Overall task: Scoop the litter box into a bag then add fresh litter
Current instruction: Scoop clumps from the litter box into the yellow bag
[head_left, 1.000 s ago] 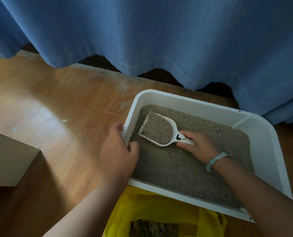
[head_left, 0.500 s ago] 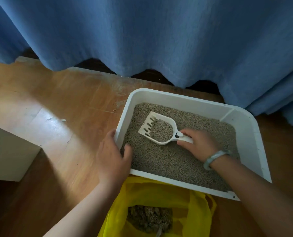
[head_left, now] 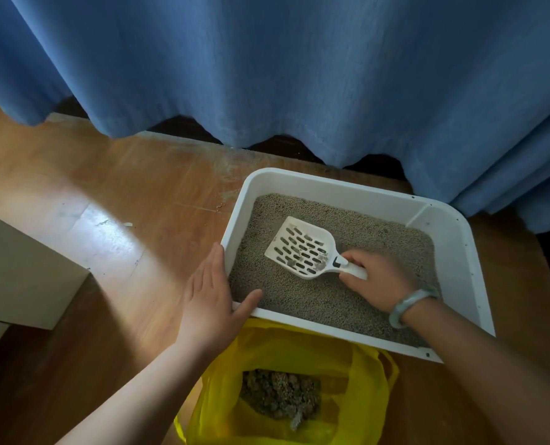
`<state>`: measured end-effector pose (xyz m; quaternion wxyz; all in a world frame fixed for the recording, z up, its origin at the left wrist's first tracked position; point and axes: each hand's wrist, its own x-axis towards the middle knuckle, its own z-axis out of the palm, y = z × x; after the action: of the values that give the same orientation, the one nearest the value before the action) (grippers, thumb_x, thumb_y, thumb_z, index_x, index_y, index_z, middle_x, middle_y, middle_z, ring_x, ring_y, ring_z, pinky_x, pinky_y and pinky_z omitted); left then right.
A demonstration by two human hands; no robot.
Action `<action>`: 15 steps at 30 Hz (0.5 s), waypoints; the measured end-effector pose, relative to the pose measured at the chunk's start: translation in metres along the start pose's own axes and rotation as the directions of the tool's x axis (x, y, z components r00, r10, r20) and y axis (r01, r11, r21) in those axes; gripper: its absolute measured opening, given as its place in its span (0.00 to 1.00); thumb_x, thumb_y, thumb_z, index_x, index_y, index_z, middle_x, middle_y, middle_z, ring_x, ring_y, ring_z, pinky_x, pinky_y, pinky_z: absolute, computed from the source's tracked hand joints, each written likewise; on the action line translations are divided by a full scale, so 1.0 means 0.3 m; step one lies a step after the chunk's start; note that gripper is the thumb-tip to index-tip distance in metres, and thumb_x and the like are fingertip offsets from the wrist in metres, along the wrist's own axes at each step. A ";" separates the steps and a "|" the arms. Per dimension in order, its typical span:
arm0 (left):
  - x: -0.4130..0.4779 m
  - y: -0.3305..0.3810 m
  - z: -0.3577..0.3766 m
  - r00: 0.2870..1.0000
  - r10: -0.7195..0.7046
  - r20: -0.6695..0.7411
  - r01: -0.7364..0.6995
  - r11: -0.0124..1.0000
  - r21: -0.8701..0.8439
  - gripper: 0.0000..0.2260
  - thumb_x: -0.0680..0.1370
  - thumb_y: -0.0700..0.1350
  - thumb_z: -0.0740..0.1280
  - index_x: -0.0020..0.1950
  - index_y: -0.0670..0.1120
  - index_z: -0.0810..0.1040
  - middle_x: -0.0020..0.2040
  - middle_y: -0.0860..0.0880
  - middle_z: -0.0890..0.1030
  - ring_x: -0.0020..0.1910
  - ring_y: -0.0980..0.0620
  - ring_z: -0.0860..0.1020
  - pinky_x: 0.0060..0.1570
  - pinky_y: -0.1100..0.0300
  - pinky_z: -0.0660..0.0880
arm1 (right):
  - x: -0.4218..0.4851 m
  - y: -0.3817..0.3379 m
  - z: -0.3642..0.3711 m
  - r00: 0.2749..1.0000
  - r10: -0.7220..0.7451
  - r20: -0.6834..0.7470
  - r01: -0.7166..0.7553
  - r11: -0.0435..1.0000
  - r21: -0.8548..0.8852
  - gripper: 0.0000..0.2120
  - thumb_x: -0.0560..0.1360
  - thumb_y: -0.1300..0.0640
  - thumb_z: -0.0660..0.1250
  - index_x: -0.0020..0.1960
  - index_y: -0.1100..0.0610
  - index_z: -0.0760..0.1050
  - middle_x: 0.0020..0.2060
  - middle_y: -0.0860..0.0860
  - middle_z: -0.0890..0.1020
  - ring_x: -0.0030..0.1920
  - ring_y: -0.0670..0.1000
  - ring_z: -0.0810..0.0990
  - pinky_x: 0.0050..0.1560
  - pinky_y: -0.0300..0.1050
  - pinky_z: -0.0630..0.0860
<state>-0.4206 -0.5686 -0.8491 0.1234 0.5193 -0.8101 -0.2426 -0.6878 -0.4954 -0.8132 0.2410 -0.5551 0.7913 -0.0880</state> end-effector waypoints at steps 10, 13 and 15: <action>-0.030 0.000 -0.039 0.999 0.026 0.045 -0.026 1.000 -0.010 0.45 0.71 0.69 0.59 0.78 0.47 0.43 0.78 0.49 0.49 0.77 0.51 0.50 0.74 0.54 0.49 | -0.084 0.010 -0.040 0.993 0.063 0.100 -0.085 0.969 0.232 0.14 0.74 0.58 0.67 0.59 0.49 0.77 0.40 0.48 0.81 0.39 0.52 0.79 0.39 0.47 0.75; -0.030 0.013 -0.047 0.999 0.009 0.040 -0.010 1.000 0.017 0.43 0.74 0.63 0.64 0.78 0.46 0.43 0.78 0.48 0.49 0.77 0.51 0.51 0.74 0.54 0.51 | -0.123 0.007 -0.071 0.993 0.051 0.108 -0.079 0.958 0.274 0.14 0.74 0.58 0.67 0.58 0.47 0.77 0.41 0.47 0.81 0.42 0.53 0.80 0.43 0.49 0.76; -0.030 0.017 -0.053 0.999 -0.006 0.054 0.005 1.000 0.020 0.42 0.74 0.62 0.64 0.78 0.46 0.44 0.78 0.48 0.50 0.76 0.50 0.52 0.74 0.53 0.52 | -0.155 0.002 -0.091 0.994 0.028 0.104 -0.060 0.945 0.323 0.14 0.74 0.58 0.68 0.57 0.45 0.76 0.42 0.48 0.81 0.43 0.54 0.80 0.43 0.50 0.77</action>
<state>-0.4135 -0.5629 -0.8323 0.0956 0.5158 -0.8141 -0.2491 -0.6888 -0.4558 -0.7765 0.3696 -0.4936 0.7653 -0.1845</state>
